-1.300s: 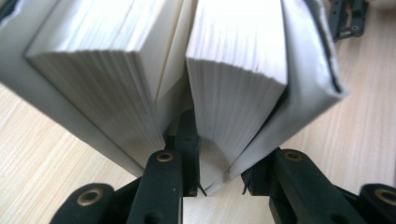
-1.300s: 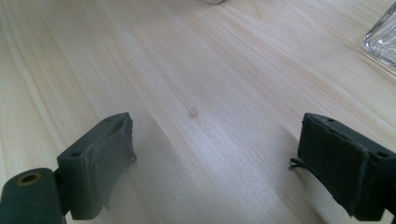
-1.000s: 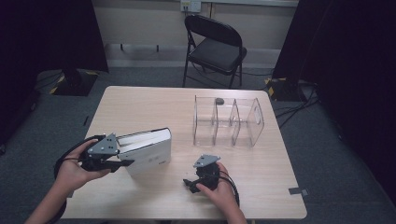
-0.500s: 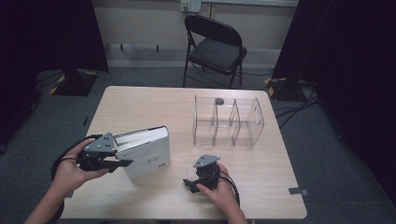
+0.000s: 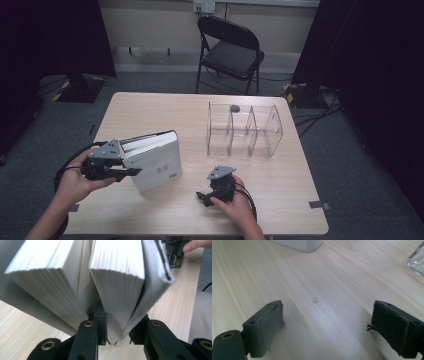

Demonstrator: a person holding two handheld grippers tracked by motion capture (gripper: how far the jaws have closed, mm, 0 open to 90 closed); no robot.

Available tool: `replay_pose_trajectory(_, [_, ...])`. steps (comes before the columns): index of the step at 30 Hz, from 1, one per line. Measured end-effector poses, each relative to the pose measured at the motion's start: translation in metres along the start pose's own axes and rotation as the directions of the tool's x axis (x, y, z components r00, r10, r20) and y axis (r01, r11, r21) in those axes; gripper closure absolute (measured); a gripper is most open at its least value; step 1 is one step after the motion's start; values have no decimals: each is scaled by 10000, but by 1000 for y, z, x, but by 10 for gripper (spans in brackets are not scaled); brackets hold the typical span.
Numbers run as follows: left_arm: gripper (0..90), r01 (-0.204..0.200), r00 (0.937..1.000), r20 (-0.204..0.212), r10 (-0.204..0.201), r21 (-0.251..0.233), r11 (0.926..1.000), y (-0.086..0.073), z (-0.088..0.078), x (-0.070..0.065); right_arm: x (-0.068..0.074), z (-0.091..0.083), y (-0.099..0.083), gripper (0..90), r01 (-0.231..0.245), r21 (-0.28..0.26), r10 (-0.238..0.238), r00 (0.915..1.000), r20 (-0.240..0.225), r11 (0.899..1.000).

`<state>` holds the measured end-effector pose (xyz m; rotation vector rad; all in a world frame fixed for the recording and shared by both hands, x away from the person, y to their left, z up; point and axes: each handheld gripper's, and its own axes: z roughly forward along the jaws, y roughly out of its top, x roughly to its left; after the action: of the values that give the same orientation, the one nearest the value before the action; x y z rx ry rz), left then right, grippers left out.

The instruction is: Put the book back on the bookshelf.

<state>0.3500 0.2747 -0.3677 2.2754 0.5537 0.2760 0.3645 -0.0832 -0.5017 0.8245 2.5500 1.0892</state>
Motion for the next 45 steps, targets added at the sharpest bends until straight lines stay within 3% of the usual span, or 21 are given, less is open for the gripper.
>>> replay_pose_trajectory(8, [707,83,9999,-125,-88,-418,9991,-6,1,-1,2,0,0,97,-150,-18,151,9998,114,9999])
replay_pose_trajectory(13, [608,63,9998,-179,-67,-216,9997,-12,4,-4,1,0,0,99,-45,47,45,10000,24,10000])
replay_pose_trajectory(17, [564,377,9991,-168,-383,-370,9986,-18,3,-2,0,-1,3,118,-42,306,42,10000,-1,9995])
replay_pose_trajectory(23, [497,733,9969,-232,-745,-486,9961,-26,1,0,-2,-2,7,151,201,459,-188,9994,-286,9987])
replay_pose_trajectory(24, [485,759,9967,-245,-770,-437,9962,-28,1,1,-3,-2,9,160,193,391,-168,9979,-629,9990])
replay_pose_trajectory(26, [476,1025,9943,-255,-1037,-440,9938,-34,3,1,-3,-4,11,164,212,271,-189,9965,-819,9994])
replay_pose_trajectory(29, [458,978,9947,-269,-988,-353,9946,-38,4,2,-3,-4,15,164,345,293,-314,9946,-986,9990])
replay_pose_trajectory(30, [446,1131,9929,-331,-1144,-387,9928,-41,6,2,-3,-5,17,164,450,393,-407,9939,-1028,9982])
replay_pose_trajectory(31, [442,1189,9923,-313,-1197,-274,9925,-45,6,3,-4,-4,20,164,599,341,-550,9899,-1303,9976])
replay_pose_trajectory(34, [421,1409,9892,-357,-1421,-337,9895,-51,9,2,-3,-3,27,163,910,466,-834,9860,-1446,9948])
replay_pose_trajectory(38, [387,1594,9858,-524,-1594,-31,9872,-63,14,4,-5,-3,40,163,1248,671,-1121,9794,-1679,9899])
replay_pose_trajectory(45, [323,1841,9813,-555,-1844,-96,9829,-75,17,7,-9,-8,57,163,1452,607,-1316,9734,-1877,9875])
